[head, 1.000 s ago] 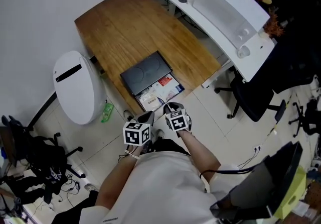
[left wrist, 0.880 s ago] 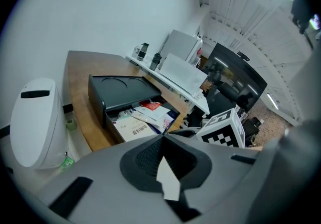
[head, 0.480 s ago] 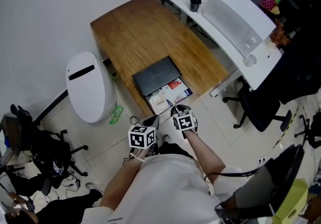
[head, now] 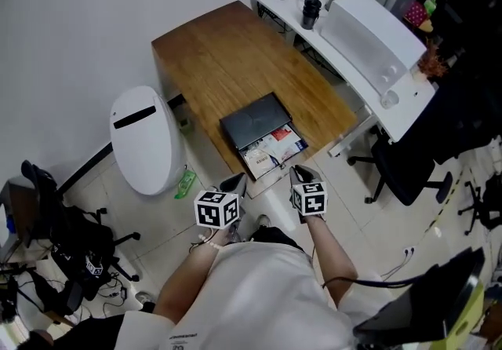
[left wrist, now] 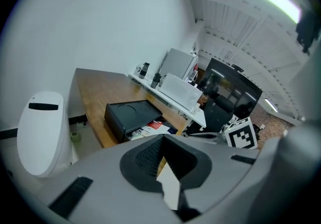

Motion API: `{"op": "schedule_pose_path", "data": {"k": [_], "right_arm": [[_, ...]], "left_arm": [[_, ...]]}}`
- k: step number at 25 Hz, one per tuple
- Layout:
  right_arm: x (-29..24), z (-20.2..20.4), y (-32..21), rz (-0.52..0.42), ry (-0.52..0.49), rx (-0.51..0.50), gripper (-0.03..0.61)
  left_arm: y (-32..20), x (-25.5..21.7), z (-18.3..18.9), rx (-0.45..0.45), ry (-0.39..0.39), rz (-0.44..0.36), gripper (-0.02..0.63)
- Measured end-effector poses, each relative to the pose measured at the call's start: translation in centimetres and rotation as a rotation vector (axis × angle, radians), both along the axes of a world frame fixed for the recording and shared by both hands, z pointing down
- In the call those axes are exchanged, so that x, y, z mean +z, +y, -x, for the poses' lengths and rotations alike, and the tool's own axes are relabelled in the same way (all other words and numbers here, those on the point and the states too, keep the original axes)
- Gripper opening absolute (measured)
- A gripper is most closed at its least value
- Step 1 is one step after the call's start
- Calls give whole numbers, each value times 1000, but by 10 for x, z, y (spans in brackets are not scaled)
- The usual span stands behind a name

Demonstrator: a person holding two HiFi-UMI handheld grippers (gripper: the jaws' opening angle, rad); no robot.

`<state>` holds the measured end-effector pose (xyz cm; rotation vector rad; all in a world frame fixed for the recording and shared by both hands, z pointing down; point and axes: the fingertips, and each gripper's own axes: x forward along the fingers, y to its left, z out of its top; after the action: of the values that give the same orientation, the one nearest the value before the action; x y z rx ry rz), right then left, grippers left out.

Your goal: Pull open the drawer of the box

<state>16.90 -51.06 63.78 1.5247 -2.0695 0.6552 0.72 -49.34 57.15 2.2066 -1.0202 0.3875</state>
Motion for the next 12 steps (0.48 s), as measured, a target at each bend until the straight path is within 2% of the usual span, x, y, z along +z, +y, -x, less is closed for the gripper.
{"op": "schedule_pose_path", "data": {"k": [2,9,12], "right_arm": [[-24,8,7,-33,-32,43,-12],[-97,46,61,-153,-169,161,-12],[-111,53,91,-156,-194,175,-12]], "left_arm": [[4,-10,8,14,20,-13,0],[27,-30,31,72,65,-61,0],[40,-33,33,102,68,-76,0]]}}
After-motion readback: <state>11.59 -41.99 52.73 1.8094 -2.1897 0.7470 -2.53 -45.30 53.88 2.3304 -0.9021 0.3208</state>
